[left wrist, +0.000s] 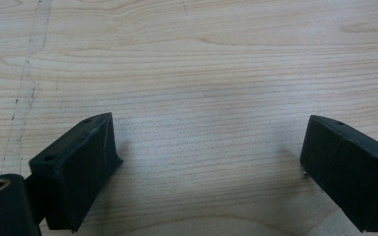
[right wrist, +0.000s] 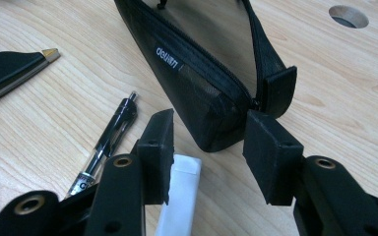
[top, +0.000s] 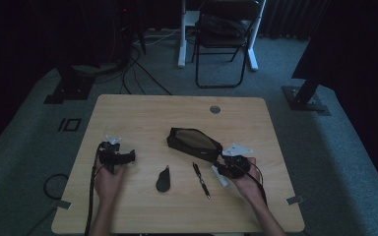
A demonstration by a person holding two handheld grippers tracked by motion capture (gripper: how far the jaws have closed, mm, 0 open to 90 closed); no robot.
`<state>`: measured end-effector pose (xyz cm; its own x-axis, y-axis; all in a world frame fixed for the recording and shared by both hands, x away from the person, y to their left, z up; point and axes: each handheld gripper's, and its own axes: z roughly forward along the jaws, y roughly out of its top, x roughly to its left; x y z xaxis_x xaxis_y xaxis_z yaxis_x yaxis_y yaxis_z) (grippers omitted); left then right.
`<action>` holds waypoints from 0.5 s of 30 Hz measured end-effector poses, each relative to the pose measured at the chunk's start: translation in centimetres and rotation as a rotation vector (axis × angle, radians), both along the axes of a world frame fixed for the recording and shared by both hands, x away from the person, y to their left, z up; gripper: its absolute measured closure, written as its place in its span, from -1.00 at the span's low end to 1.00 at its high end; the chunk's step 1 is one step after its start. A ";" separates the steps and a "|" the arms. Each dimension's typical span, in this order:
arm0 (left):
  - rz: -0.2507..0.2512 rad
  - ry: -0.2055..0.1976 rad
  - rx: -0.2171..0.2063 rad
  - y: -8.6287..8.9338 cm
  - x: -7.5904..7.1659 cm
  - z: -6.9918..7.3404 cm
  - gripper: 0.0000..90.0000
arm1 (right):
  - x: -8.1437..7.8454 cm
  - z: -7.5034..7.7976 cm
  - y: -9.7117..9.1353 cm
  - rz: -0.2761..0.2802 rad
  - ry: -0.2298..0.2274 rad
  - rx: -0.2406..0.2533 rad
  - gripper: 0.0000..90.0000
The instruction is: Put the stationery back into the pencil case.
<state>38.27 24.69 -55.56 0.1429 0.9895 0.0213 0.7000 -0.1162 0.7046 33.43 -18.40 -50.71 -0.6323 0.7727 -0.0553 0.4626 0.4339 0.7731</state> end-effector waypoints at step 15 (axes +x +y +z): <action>-0.001 0.000 0.001 0.0 0.0 0.0 -0.84 | 0.1 -1.3 0.0 0.000 0.032 -0.008 0.33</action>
